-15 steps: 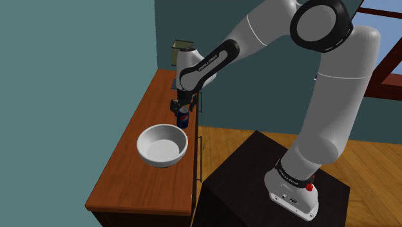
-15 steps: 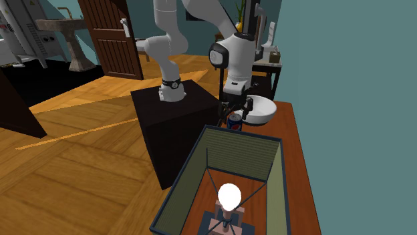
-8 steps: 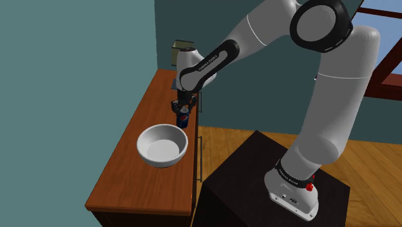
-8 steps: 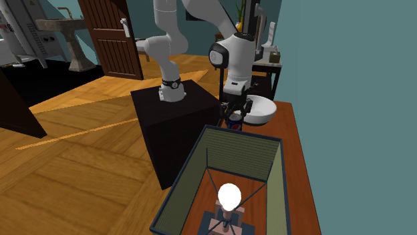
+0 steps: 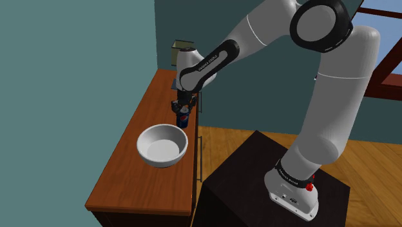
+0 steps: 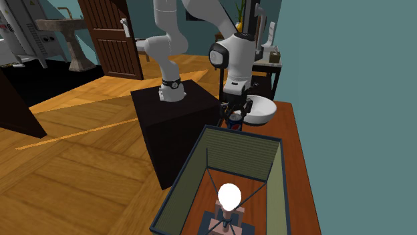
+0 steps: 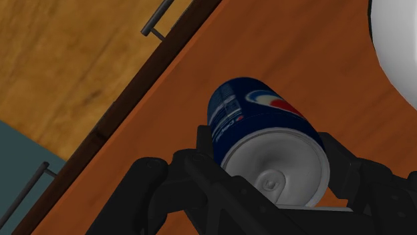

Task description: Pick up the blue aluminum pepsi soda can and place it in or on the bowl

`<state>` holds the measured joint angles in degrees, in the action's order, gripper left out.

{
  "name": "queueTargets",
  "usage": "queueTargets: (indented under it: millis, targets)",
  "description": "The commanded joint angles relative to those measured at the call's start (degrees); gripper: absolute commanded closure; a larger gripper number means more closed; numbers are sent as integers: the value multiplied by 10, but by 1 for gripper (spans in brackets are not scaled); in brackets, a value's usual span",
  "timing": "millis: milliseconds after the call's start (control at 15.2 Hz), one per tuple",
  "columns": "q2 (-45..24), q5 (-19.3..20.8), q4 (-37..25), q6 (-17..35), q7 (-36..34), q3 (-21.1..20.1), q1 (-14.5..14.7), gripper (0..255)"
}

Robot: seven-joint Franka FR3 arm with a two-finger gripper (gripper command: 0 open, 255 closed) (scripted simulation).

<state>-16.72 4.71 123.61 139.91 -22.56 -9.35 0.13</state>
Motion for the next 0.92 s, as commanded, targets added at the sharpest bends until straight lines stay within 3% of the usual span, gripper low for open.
queueTargets:
  millis: [0,858]
  targets:
    - [6,-2,0,-7,1,-1,-1,255]
    - [72,-21,-24,-95,15,-7,-5,255]
